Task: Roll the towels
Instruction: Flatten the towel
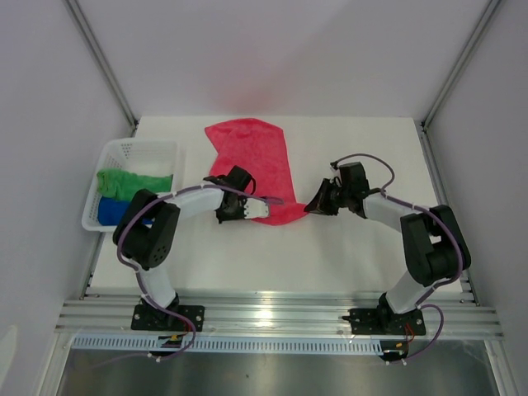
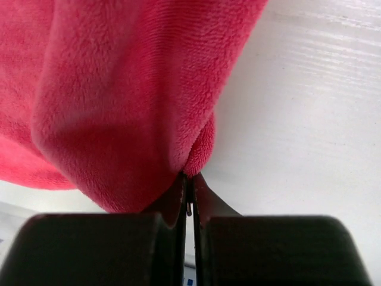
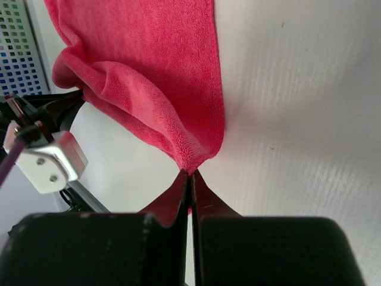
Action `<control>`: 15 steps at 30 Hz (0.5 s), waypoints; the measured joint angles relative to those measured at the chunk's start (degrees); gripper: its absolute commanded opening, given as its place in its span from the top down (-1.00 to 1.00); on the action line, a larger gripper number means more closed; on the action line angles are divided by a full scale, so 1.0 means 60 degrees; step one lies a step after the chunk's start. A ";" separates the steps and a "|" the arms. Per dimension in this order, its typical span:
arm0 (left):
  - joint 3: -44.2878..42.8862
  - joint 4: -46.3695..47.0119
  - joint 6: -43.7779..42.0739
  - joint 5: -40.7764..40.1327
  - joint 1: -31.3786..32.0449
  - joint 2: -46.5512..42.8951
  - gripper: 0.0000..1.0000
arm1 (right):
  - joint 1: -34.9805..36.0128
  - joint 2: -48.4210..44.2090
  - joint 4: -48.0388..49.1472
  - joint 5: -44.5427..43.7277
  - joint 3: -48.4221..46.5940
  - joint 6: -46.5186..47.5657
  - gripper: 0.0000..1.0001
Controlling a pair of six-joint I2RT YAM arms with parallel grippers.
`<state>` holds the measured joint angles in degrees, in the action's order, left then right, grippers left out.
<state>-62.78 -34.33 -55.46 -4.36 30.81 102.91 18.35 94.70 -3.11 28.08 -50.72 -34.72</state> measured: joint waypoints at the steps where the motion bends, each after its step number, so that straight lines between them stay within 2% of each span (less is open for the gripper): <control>1: -0.0062 -0.0051 0.0044 0.0066 -0.0051 0.0011 0.99 | -0.0015 -0.0076 -0.0004 -0.0022 0.0047 0.0004 1.00; 7: -0.0280 -0.0514 0.0962 0.1111 -0.0484 -0.0339 0.99 | -0.0015 -0.0466 -0.0291 -0.0073 0.0153 0.0117 1.00; 15: 0.0120 -0.2000 0.1541 0.3016 -0.0987 -0.3151 0.99 | 0.0608 -0.1712 -0.1876 -0.0208 0.0200 0.0758 1.00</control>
<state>-62.06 -46.33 -46.22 13.74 24.88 84.01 22.00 84.42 -14.37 26.83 -49.52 -30.17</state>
